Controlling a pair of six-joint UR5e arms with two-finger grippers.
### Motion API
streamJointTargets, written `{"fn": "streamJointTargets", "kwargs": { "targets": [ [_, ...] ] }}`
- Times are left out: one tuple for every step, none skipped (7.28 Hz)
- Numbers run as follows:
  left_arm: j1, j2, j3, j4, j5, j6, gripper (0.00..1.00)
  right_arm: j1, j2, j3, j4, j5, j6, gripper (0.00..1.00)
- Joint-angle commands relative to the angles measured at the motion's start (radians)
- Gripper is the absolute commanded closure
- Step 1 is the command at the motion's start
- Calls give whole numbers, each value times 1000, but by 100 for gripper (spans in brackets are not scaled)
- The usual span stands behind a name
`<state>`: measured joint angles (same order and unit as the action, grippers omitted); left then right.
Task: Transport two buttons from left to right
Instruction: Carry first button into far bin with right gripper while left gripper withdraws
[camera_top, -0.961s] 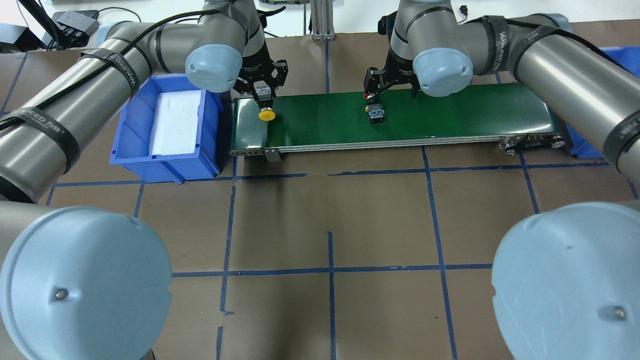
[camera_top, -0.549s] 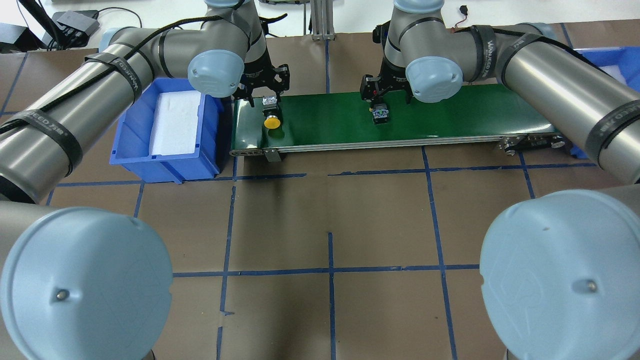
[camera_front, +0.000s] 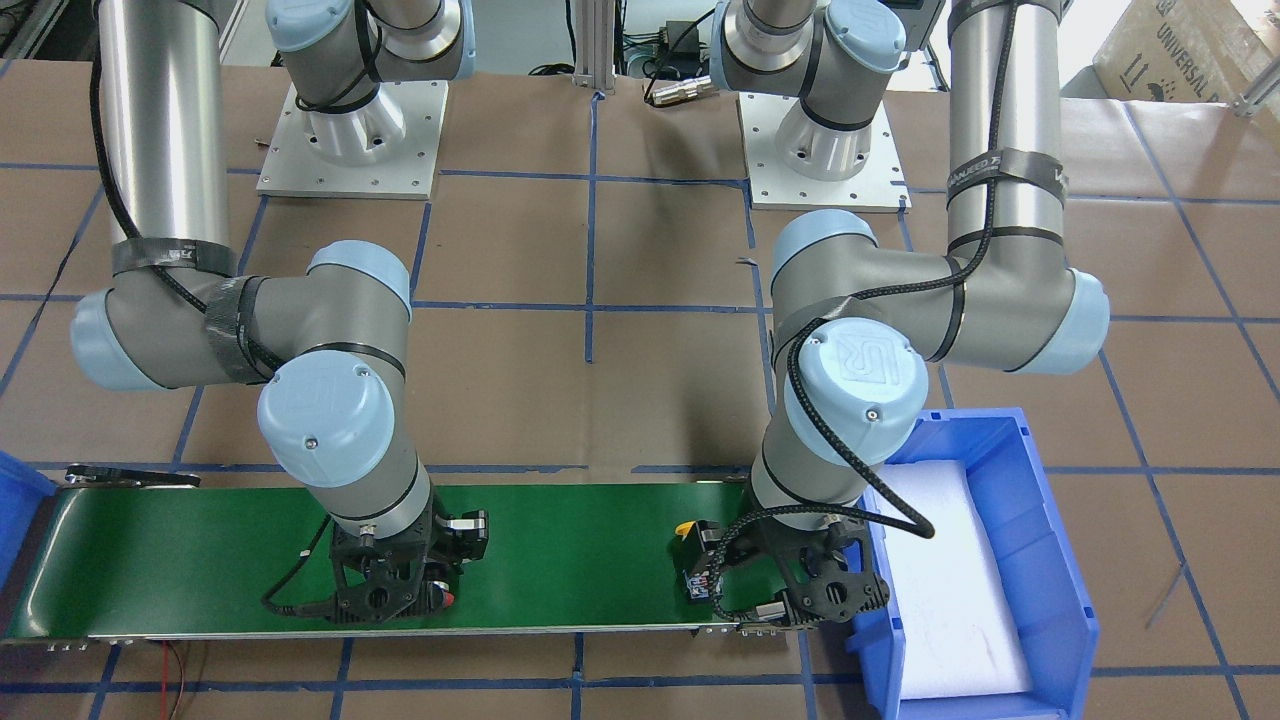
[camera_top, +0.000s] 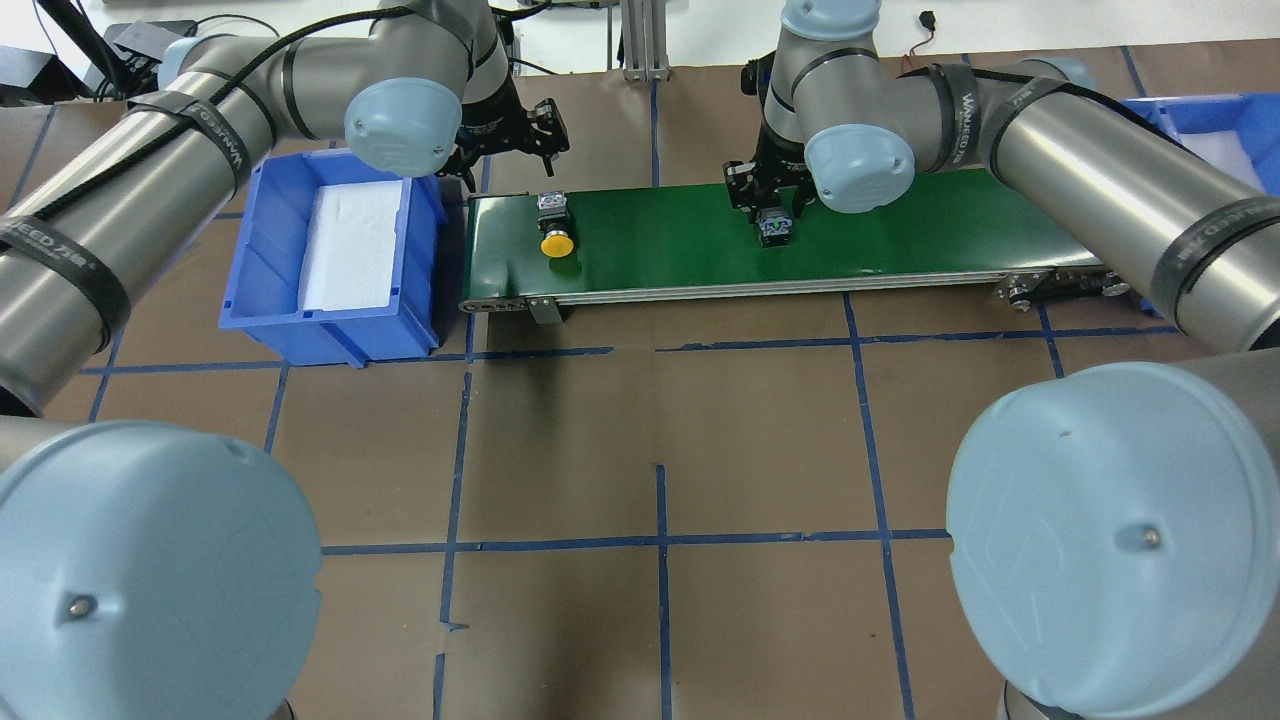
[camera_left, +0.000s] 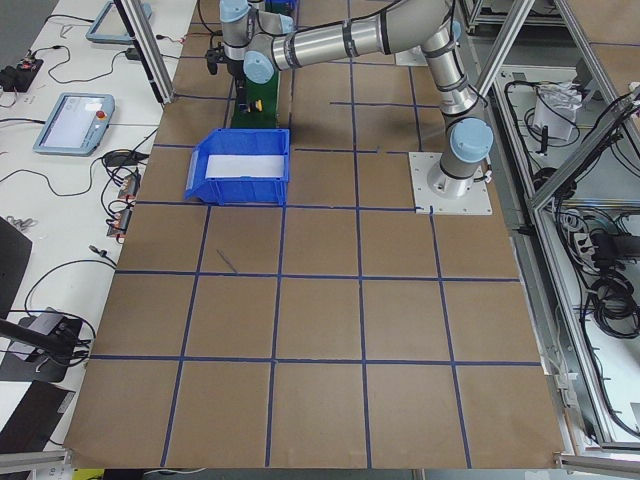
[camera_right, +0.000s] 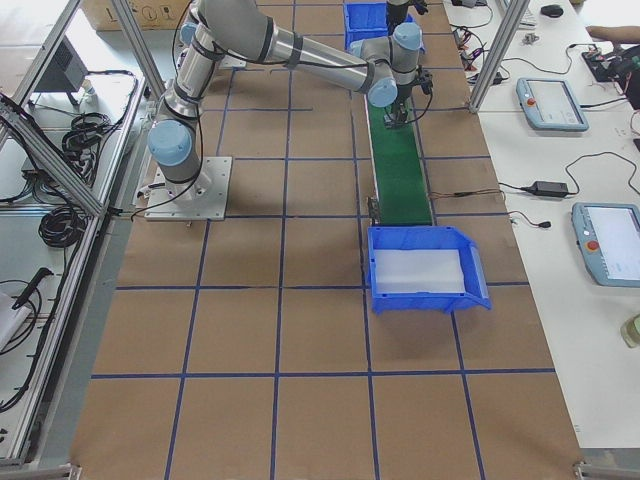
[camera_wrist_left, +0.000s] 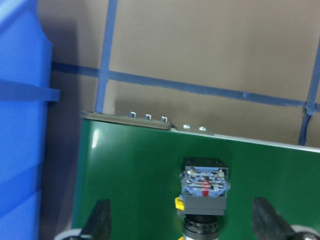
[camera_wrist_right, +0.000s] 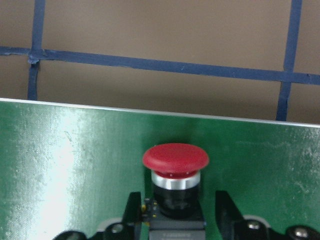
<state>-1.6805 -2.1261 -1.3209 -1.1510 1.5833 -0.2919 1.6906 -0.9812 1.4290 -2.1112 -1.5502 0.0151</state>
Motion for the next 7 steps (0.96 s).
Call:
{"fn": "streamJointTargets", "kwargs": {
  "targets": [
    [36,73,2,-80,1,39,0,-3,-4,-4,5,-2,-6,92],
    [62,131,0,-160,1,72,0,-18,-10,-4,23,-10,-55,91],
    [68,196,-6,-230,3,82,0,-53,-26,-4,71,-19,-142,91],
    [77,243,-23,-249,4,104,0,-122,-66,-11,151,-14,-191,91],
    [90,285,-26,-269,4,121,0,-193,-100,-19,208,-14,-327,91],
    [99,348,-27,-355,36,122,0,-283,-131,-21,267,-16,-463,92],
    [107,389,-31,-404,84,123,0,-352,-143,-21,293,-16,-537,92]
  ]
}}
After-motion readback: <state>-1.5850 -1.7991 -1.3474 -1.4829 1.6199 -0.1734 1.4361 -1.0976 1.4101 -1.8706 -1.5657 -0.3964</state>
